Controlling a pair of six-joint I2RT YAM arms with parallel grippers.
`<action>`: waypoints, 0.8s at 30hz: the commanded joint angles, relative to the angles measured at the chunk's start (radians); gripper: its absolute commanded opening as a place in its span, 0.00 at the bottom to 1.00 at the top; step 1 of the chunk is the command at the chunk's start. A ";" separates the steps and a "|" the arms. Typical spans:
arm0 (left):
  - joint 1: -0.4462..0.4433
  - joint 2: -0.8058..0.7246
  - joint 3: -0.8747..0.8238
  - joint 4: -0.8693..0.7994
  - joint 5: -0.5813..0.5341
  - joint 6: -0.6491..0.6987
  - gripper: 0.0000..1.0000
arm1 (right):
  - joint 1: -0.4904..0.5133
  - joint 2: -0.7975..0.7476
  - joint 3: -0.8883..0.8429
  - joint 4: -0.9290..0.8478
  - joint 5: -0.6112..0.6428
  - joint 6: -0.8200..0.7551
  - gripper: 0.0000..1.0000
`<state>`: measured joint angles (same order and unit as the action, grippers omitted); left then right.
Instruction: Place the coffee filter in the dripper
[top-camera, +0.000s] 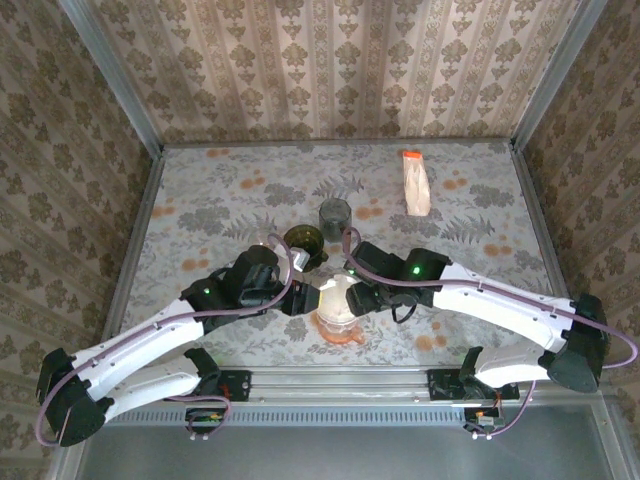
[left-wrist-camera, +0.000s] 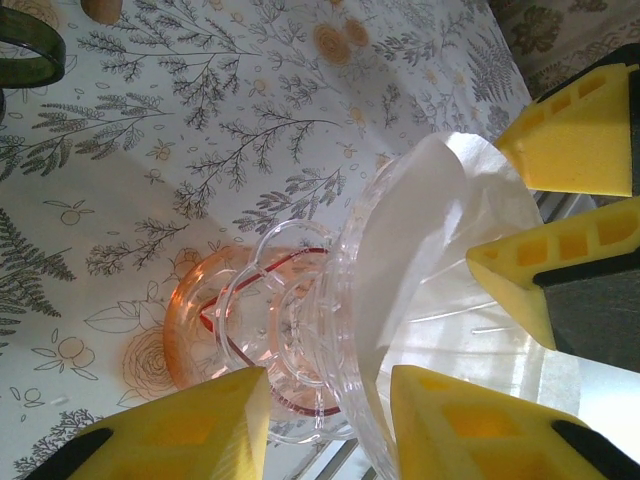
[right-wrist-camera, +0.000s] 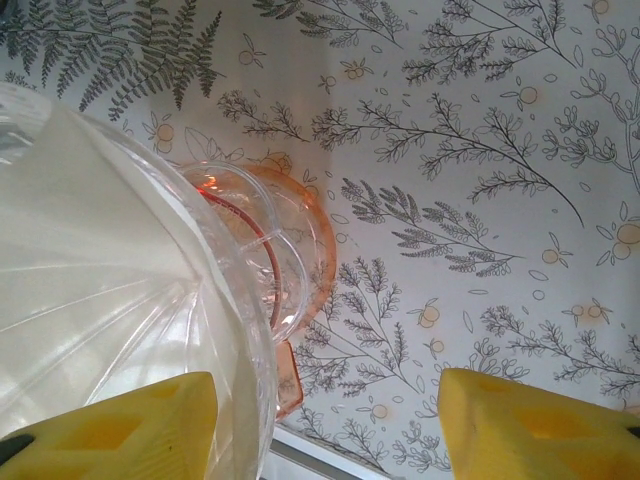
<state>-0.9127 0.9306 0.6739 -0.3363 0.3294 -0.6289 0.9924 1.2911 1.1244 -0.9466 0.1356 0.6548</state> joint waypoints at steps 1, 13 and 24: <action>0.006 -0.001 -0.018 0.011 0.006 -0.011 0.38 | -0.003 -0.024 -0.007 -0.042 0.028 0.009 0.63; 0.009 0.000 -0.016 0.006 0.003 -0.011 0.41 | -0.003 -0.099 0.031 0.002 0.070 -0.017 0.73; 0.010 -0.012 -0.003 0.014 0.000 -0.008 0.52 | -0.003 -0.177 0.015 0.029 0.128 -0.014 0.75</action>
<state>-0.9077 0.9302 0.6716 -0.3355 0.3286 -0.6353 0.9924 1.1290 1.1259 -0.9226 0.2218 0.6514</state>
